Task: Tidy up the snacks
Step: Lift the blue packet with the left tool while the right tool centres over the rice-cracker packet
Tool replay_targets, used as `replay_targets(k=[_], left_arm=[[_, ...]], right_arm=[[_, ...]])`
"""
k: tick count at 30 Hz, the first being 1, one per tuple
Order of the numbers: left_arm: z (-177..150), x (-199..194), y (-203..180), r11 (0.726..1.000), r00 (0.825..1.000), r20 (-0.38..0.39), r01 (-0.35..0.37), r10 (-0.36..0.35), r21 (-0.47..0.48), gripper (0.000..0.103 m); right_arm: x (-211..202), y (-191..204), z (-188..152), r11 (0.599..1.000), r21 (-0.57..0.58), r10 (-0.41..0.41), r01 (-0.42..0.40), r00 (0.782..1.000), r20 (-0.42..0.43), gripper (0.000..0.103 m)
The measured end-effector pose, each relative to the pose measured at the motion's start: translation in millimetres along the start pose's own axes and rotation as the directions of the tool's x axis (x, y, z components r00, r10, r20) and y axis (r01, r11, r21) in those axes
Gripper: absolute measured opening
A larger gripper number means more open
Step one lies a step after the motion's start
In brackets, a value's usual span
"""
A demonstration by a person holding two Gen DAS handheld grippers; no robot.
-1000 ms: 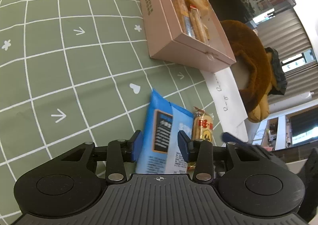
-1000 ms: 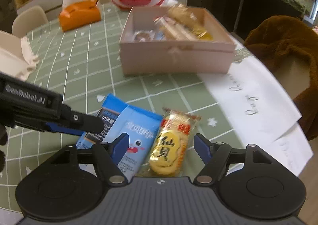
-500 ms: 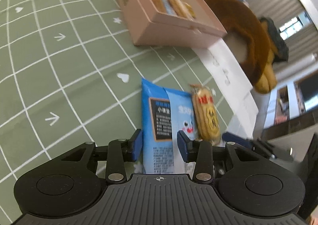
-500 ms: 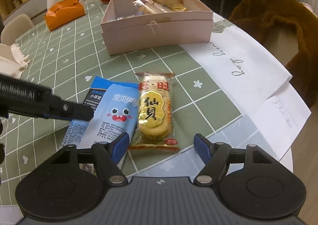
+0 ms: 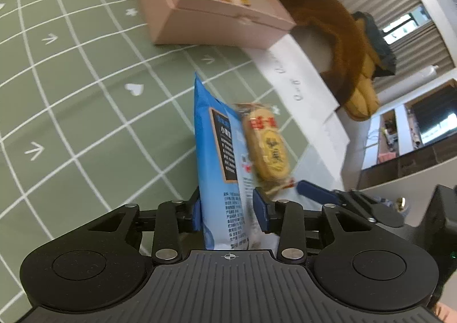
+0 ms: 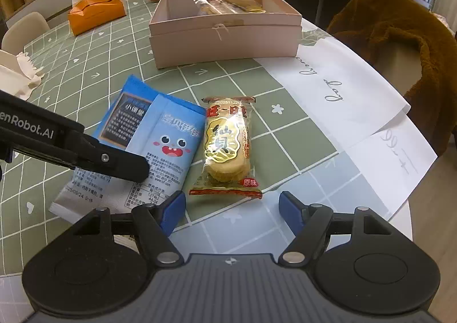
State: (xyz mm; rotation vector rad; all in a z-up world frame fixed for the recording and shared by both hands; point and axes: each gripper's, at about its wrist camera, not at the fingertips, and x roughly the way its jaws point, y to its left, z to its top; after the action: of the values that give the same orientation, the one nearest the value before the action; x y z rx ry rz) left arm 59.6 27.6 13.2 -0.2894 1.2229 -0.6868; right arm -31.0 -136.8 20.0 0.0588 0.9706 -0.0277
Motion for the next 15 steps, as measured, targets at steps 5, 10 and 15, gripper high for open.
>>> replay_targets(k=[5,10,15], left_arm=[[2.4,5.1,-10.3,1.000,1.000,-0.001,-0.003,0.003,0.025,0.030],[2.0,16.6,-13.7,0.999,1.000,0.002,-0.015,0.015,0.028,0.024],[-1.0,14.4,-9.5,1.000,1.000,0.028,-0.010,0.010,-0.021,0.021]], right_arm=[[-1.1,0.4,0.1,1.000,0.006,0.009,-0.009,1.000,-0.001,0.074],[-2.5,-1.2,-1.9,1.000,-0.002,0.014,-0.014,1.000,0.002,0.074],[-3.1,0.2,-4.6,1.000,-0.019,0.006,-0.006,1.000,0.005,0.078]])
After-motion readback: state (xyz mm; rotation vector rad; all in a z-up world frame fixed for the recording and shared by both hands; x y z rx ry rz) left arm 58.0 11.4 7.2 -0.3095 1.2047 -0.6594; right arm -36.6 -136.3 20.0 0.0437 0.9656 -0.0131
